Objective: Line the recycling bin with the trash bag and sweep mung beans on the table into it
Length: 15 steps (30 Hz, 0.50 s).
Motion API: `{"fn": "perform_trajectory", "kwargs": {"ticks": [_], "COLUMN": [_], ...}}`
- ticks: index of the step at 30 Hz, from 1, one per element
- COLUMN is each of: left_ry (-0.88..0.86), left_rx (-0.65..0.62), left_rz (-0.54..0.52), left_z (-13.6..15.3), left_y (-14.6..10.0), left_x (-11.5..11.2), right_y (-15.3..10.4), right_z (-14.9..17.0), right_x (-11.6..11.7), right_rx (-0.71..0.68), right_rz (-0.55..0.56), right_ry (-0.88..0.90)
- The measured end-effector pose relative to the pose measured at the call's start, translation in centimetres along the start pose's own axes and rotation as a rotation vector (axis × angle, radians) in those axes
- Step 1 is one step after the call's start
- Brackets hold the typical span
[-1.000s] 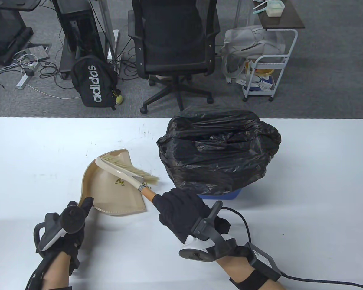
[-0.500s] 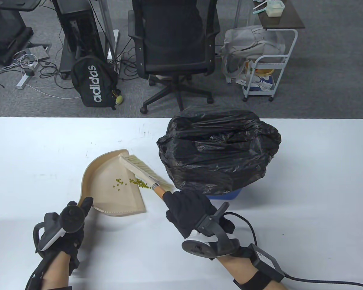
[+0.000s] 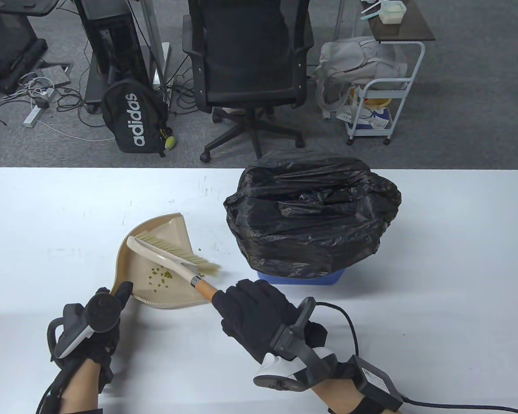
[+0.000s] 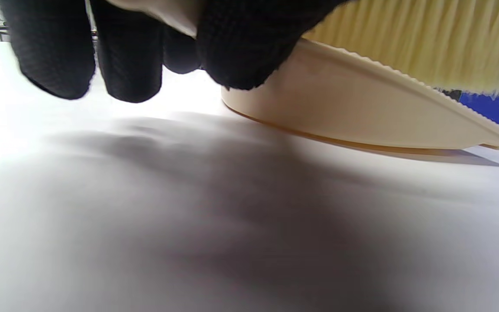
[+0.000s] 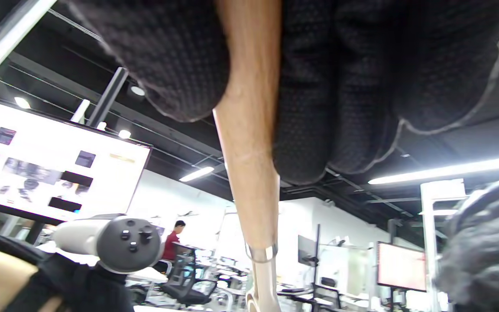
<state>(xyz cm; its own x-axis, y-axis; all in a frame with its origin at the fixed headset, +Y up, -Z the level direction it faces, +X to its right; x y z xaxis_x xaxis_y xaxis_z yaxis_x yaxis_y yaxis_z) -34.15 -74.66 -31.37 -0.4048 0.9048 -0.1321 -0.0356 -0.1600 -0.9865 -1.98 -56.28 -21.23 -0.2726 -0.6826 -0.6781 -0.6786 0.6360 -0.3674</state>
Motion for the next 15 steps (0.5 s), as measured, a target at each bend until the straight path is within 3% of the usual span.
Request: {"fn": "perform_trajectory", "kwargs": {"ticks": [6, 15], "left_ry": [0.008, 0.001], "left_rx": [-0.002, 0.000], "left_rz": [-0.015, -0.022], "left_z": [0.2, 0.7], "left_y": [-0.3, -0.3], "left_x": [0.7, 1.1], "right_y": [-0.9, -1.5], "right_z": [1.5, 1.8], "right_x": [1.1, 2.0], "right_rx": [0.118, 0.203], "right_rz": [-0.068, -0.102], "right_ry": [-0.083, -0.034]}}
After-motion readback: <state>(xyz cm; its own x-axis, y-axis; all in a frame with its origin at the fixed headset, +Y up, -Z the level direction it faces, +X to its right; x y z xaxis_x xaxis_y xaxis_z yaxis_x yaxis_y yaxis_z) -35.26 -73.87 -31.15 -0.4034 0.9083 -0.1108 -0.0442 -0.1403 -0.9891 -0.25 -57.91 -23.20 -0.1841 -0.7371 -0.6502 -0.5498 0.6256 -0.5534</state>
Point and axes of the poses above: the tracker on the back of each hand, its own z axis roughly to the little-finger side, its own y axis roughly from the wrist to the fingertips, x = y × z, the point moved 5 cm from there along y, roughly from the wrist to the fingertips, and after that the axes turned 15 degrees about -y, right-handed, at the moved point
